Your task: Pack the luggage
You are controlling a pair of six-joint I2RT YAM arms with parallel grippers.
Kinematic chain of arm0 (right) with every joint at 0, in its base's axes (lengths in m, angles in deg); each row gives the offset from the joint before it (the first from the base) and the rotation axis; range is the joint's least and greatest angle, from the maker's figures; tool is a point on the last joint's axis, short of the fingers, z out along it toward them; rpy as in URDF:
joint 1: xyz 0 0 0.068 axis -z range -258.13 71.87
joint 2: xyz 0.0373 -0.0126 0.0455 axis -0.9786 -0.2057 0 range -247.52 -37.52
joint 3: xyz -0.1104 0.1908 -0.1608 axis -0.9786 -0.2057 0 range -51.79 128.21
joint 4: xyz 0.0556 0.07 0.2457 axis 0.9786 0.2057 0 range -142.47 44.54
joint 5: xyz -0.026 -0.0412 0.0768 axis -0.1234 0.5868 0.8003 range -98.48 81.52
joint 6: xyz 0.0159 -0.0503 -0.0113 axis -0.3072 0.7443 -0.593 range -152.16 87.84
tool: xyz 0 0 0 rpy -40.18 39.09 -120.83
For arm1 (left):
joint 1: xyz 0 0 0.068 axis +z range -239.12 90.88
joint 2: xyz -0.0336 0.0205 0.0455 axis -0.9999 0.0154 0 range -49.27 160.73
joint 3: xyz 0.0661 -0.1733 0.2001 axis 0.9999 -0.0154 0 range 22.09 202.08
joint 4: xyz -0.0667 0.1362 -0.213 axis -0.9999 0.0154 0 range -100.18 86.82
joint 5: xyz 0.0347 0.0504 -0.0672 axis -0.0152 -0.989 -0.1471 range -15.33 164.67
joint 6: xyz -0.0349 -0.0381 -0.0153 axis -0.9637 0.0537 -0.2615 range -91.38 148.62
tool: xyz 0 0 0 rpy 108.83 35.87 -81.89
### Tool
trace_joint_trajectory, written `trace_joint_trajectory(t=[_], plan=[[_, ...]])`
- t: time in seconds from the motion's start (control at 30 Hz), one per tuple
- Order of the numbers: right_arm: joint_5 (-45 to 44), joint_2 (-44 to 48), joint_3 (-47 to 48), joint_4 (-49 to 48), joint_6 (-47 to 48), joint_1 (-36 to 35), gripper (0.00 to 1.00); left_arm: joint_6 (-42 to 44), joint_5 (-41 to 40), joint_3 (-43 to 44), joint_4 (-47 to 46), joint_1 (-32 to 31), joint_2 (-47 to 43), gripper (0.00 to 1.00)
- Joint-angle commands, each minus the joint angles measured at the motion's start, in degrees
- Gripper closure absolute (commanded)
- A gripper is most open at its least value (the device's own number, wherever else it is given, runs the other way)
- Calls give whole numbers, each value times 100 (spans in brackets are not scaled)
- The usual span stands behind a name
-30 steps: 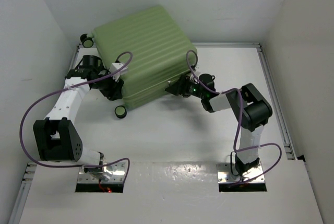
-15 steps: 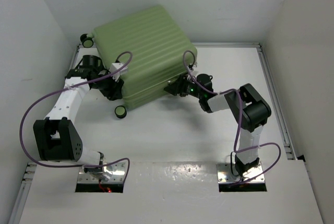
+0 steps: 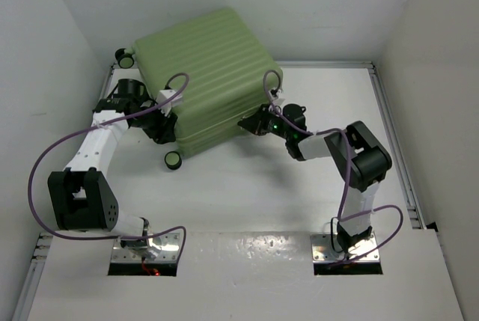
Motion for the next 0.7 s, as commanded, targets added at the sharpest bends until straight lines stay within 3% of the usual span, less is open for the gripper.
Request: trace_joint_trajectory(t=[0.0,0.43,0.57,0.63,0.67], plan=[[-139,353,72,-202,-198,265,100,-688,-919,-215,-604,266,465,100],[996,872,-807,659,-2291,1715,100,-740,-848,-215,-604,424,465,100],[1127,1056,-983,800,-1678,1927,51,-793,-795,-215,-604,424,517,100],[1251,1285,-931,948,-1257,1823,45,-855,-795,-162,-604,424,570,100],[1164,1355,-826,1132,-367,1718,45,-855,-743,-162,-604,424,570,100]])
